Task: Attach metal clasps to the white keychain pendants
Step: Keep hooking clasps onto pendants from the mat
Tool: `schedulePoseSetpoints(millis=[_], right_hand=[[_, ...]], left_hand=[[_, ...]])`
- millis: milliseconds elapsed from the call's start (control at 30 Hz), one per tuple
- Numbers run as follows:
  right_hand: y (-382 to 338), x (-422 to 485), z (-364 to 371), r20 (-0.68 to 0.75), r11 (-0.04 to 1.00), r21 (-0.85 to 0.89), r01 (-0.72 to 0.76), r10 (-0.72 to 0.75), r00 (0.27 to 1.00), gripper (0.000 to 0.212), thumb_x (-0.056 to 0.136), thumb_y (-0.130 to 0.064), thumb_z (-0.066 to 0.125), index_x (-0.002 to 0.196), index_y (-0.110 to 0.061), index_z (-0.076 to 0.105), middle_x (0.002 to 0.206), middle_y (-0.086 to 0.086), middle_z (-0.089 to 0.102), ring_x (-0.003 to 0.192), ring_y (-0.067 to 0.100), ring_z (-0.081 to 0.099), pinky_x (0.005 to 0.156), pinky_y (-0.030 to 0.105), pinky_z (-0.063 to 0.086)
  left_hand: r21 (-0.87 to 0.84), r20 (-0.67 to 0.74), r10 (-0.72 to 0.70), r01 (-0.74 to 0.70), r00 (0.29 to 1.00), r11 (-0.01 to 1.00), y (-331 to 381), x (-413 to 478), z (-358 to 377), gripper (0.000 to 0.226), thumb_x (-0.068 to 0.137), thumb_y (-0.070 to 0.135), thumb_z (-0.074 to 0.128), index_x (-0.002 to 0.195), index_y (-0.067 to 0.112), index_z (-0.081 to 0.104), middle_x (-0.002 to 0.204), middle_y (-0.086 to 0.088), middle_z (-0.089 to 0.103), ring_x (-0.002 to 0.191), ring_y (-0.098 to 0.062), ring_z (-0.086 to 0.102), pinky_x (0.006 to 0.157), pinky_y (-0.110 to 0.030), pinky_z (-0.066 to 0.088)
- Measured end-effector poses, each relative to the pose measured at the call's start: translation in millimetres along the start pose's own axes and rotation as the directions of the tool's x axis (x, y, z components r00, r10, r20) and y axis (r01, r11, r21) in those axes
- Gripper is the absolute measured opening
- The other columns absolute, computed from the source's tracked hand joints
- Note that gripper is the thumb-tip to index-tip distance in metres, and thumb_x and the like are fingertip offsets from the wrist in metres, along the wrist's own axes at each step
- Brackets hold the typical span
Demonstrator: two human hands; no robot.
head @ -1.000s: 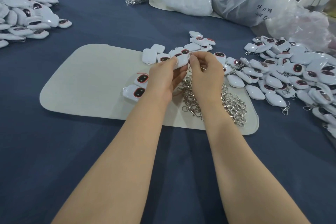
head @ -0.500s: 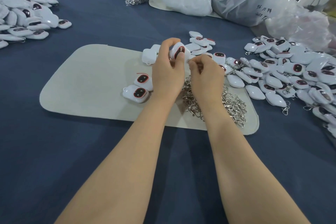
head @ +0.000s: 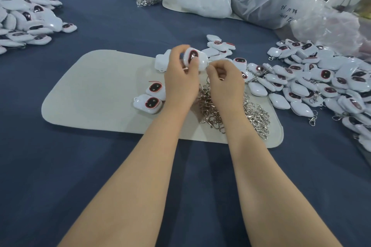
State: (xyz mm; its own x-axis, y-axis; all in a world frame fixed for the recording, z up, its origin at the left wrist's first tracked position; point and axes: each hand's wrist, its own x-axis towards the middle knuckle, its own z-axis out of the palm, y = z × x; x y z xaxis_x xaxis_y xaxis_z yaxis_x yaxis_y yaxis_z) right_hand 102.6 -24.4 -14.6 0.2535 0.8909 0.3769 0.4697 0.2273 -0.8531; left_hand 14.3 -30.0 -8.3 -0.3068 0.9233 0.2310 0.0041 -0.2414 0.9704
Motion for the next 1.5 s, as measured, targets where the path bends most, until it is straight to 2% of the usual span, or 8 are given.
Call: schedulePoseSetpoints(millis=[100, 200, 467, 633, 900, 1100, 1267, 1500], right_hand=[[-1.7, 0.3, 1.3, 0.030, 0.993, 0.113, -0.013, 0.009, 1.000, 0.009, 0.090, -0.010, 0.059, 0.090, -0.019, 0.059, 0.082, -0.018, 0.059, 0.080, -0.001, 0.057, 0.079, 0.012, 0.046], [-2.7, -0.4, 1.3, 0.021, 0.979, 0.205, -0.025, 0.021, 1.000, 0.013, 0.090, -0.010, 0.059, 0.085, -0.021, 0.058, 0.083, -0.010, 0.063, 0.084, 0.009, 0.061, 0.082, 0.023, 0.050], [-2.8, -0.1, 1.9, 0.029, 0.914, 0.392, -0.100, 0.096, 0.995, 0.012, 0.089, -0.010, 0.061, 0.081, -0.019, 0.061, 0.076, -0.004, 0.065, 0.072, 0.009, 0.061, 0.073, 0.026, 0.052], [-3.8, 0.9, -0.2, 0.114, 0.868, 0.467, -0.166, 0.127, 0.985, 0.012, 0.091, -0.011, 0.060, 0.079, -0.013, 0.061, 0.066, -0.003, 0.061, 0.059, 0.005, 0.055, 0.060, 0.017, 0.046], [-4.4, 2.7, -4.4, 0.170, 0.922, 0.357, -0.151, 0.095, 0.981, 0.015, 0.091, -0.013, 0.061, 0.076, -0.016, 0.060, 0.063, -0.001, 0.060, 0.059, 0.007, 0.054, 0.064, 0.020, 0.047], [-5.0, 3.4, -4.7, 0.168, 0.939, 0.304, -0.162, 0.114, 0.979, 0.016, 0.090, -0.015, 0.062, 0.074, -0.014, 0.060, 0.060, -0.003, 0.059, 0.053, 0.003, 0.052, 0.059, 0.016, 0.047], [-2.8, 2.3, -2.7, 0.115, 0.966, 0.205, -0.155, 0.133, 0.984, 0.016, 0.088, -0.023, 0.063, 0.074, -0.017, 0.061, 0.065, -0.004, 0.063, 0.058, 0.005, 0.054, 0.064, 0.021, 0.047], [-1.9, 4.4, -10.3, 0.126, 0.997, 0.016, -0.079, 0.077, 0.989, 0.016, 0.088, -0.031, 0.061, 0.075, -0.023, 0.067, 0.061, -0.020, 0.060, 0.057, -0.005, 0.050, 0.062, 0.012, 0.039]], left_hand=[[-0.316, 0.010, -0.276, 0.265, 0.961, 0.911, 1.9, 4.3, -1.0, 0.015, 0.097, 0.014, 0.050, 0.112, 0.012, 0.050, 0.088, -0.007, 0.061, 0.062, -0.010, 0.064, 0.069, -0.023, 0.058], [-0.456, 0.082, -0.402, 0.394, 0.912, 0.798, 2.9, 7.5, -1.5, 0.018, 0.097, 0.013, 0.050, 0.113, 0.005, 0.053, 0.084, -0.009, 0.064, 0.061, -0.011, 0.064, 0.061, -0.019, 0.056], [-0.506, 0.211, -0.488, 0.522, 0.847, 0.686, 1.4, 7.2, -5.2, 0.018, 0.097, 0.010, 0.048, 0.087, 0.009, 0.063, 0.081, -0.007, 0.067, 0.061, -0.008, 0.062, 0.057, -0.016, 0.054], [-0.465, 0.186, -0.502, 0.525, 0.845, 0.713, 0.6, 7.5, -3.8, 0.014, 0.096, 0.012, 0.048, 0.094, 0.010, 0.061, 0.078, -0.005, 0.063, 0.060, -0.008, 0.058, 0.055, -0.016, 0.051], [-0.376, 0.048, -0.418, 0.404, 0.907, 0.834, -0.5, 8.0, -2.4, 0.024, 0.096, 0.018, 0.052, 0.119, 0.015, 0.059, 0.101, -0.004, 0.060, 0.072, -0.016, 0.058, 0.069, -0.024, 0.050], [-0.206, -0.028, -0.242, 0.231, 0.970, 0.951, 2.6, 4.9, -2.3, 0.019, 0.096, 0.019, 0.051, 0.112, 0.027, 0.058, 0.111, 0.002, 0.062, 0.097, -0.015, 0.059, 0.092, -0.031, 0.050], [-0.069, -0.040, -0.100, 0.097, 0.994, 0.993, 5.5, 3.9, -1.9, 0.029, 0.096, 0.015, 0.050, 0.123, 0.020, 0.058, 0.125, -0.001, 0.061, 0.115, -0.019, 0.057, 0.100, -0.039, 0.047], [0.185, 0.090, -0.016, -0.001, 0.996, 0.983, -1.3, 2.0, 1.1, 0.038, 0.099, 0.021, 0.042, 0.136, 0.021, 0.049, 0.132, 0.006, 0.055, 0.114, -0.008, 0.052, 0.087, -0.009, 0.033]])
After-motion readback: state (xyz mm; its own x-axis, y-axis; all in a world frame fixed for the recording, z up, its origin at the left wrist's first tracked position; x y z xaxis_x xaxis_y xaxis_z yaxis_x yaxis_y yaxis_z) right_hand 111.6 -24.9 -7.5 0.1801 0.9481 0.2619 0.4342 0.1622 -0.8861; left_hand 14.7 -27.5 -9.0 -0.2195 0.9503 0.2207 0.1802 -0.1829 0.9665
